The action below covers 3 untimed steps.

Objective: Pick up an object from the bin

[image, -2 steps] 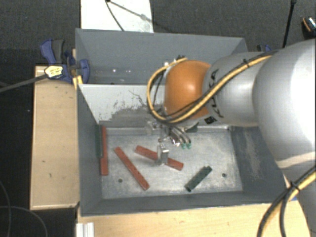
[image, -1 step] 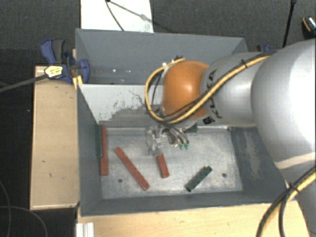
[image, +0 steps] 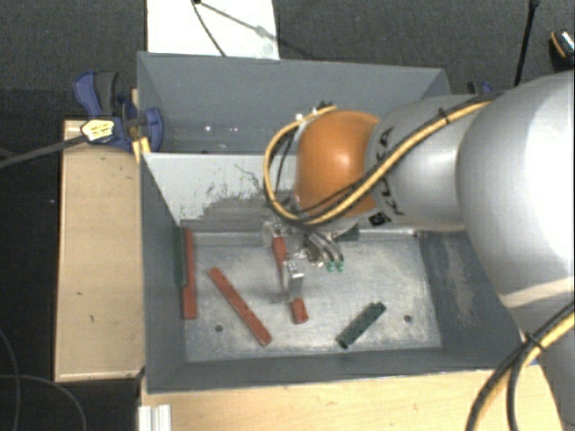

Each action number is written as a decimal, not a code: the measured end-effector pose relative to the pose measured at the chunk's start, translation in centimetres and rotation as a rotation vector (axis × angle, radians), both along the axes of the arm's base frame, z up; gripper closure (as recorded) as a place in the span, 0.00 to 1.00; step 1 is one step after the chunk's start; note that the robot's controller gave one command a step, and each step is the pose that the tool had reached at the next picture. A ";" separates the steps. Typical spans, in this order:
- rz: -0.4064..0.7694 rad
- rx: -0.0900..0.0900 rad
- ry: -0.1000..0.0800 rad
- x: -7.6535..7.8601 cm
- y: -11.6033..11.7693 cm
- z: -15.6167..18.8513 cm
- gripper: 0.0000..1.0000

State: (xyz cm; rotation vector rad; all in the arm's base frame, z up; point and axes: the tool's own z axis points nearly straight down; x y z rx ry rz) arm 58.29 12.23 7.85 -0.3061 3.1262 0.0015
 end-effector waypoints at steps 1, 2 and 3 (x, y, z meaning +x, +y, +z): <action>0.186 -0.003 0.001 0.7 -6.9 -0.3 0.00; 0.184 0.000 0.001 0.6 -6.6 -0.3 1.00; 0.245 -0.002 -0.010 0.5 -8.4 10.8 1.00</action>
Offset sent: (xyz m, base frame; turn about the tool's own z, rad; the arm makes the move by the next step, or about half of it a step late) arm 0.0059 -0.0656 -0.0037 -0.1895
